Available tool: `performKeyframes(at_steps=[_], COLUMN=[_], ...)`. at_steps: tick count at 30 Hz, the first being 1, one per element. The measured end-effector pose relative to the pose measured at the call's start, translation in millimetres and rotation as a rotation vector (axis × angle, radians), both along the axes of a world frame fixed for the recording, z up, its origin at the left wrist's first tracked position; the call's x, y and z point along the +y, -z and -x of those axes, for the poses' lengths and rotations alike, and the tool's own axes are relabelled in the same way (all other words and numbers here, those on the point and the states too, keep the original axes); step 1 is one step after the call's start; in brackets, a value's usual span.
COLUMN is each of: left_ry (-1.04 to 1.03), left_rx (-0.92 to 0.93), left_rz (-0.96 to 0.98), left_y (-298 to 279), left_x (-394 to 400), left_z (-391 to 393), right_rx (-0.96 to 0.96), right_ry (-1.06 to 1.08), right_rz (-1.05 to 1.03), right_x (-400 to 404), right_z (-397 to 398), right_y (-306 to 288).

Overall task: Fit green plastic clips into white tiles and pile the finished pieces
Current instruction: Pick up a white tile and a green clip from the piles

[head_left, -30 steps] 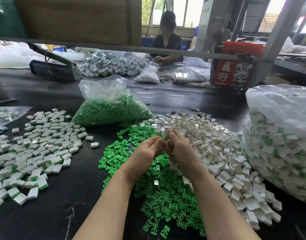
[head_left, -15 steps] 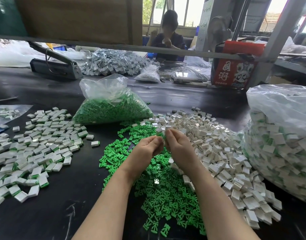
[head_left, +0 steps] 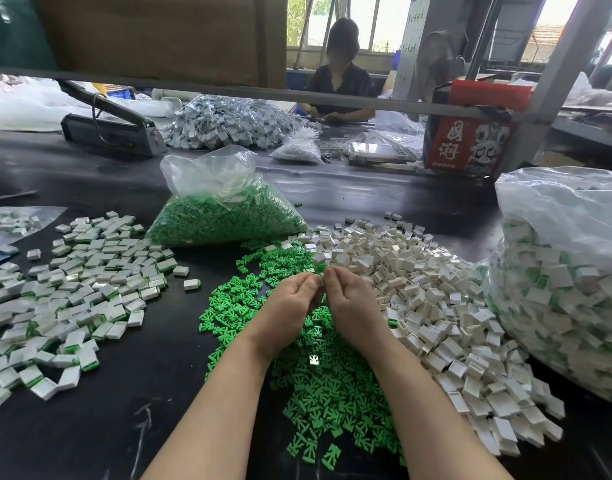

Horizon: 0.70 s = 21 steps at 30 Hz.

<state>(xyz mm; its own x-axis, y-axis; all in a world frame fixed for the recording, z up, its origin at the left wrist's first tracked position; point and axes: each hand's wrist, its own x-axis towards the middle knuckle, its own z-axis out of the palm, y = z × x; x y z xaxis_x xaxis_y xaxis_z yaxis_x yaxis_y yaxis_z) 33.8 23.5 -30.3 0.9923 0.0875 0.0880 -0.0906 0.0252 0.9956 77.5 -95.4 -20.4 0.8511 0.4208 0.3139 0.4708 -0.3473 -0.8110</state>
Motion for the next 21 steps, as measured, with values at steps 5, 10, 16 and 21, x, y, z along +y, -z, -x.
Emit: performKeyframes(at_steps=[5, 10, 16, 21], left_ry=[-0.015, 0.007, 0.090, 0.158], left_rx=[0.004, 0.004, -0.013, -0.018], left_rz=[-0.065, -0.136, -0.069, -0.014], left_y=[0, 0, -5, -6], left_x=[1, 6, 10, 11], left_z=[0, 0, 4, 5], right_rx=[-0.029, -0.043, 0.278, 0.649], right_ry=[0.012, -0.021, -0.173, -0.294], right_rz=[0.059, 0.069, -0.208, -0.399], right_x=[0, -4, -7, -13], right_z=[-1, 1, 0, -5], right_y=[3, 1, -5, -6])
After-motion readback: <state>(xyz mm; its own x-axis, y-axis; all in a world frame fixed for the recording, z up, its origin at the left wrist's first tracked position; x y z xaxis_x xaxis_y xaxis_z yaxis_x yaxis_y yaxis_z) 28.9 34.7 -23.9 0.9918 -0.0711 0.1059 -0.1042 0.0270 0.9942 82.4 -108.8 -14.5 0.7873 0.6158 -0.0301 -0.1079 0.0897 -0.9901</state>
